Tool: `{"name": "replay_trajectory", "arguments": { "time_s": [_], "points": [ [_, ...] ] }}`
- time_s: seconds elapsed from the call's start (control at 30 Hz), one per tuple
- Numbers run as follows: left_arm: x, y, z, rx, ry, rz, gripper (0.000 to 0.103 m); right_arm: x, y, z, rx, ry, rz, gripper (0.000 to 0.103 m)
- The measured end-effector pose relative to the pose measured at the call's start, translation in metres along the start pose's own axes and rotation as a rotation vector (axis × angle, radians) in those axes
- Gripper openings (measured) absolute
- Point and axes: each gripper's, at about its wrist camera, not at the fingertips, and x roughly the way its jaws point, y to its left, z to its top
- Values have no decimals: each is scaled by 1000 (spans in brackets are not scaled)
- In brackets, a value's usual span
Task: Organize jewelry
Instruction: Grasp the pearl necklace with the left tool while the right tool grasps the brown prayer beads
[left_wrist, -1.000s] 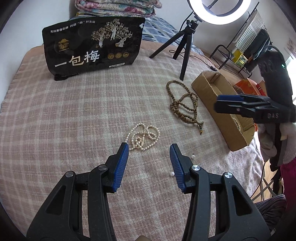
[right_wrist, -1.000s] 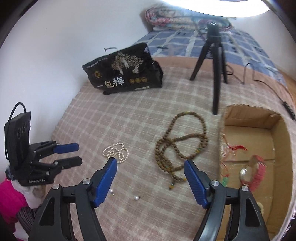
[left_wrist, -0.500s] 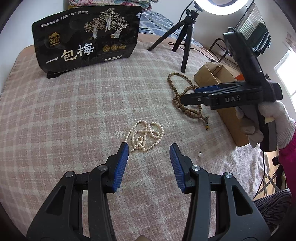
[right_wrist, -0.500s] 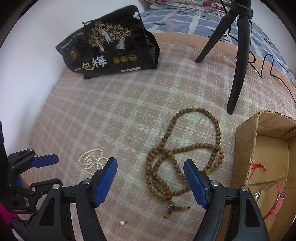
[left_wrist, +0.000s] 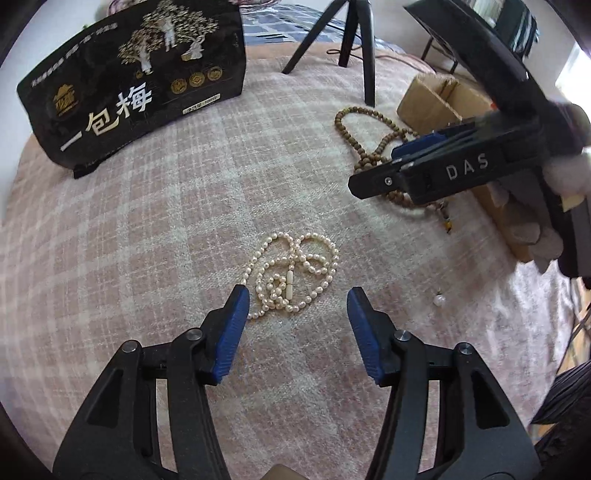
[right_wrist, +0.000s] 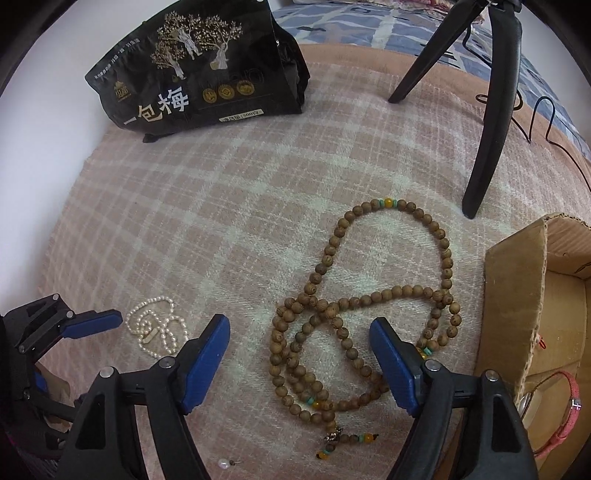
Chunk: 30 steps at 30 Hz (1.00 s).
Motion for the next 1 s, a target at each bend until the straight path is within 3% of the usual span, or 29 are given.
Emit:
{"name": "replay_trajectory", "arguments": {
  "time_s": [0.1,0.3,0.47,0.63,0.7,0.8,0.87,1.0],
  "points": [
    [6,0,-1,36,-7,78,65,3,-1,0,1,3,4,80],
    [19,17,1,-22,9,64,65,4,-2,0,-6,16,7,80],
    [22,15,1,-12,1,77,63,9,1,1,-43,29,-9,80],
    [23,13,3,-3,-10,91,32,7,-1,-2,-67,17,-61,52],
    [24,17,3,-22,-13,90,24,5,-6,-2,-51,11,-61,33],
    [24,19,3,-43,-17,91,12,5,-11,-4,-34,-5,-66,18],
    [22,22,4,-63,-18,81,10,6,-12,-6,-34,-18,-73,12],
    [18,25,4,-92,-19,70,6,6,-9,-10,-28,-28,-71,10]
  ]
}}
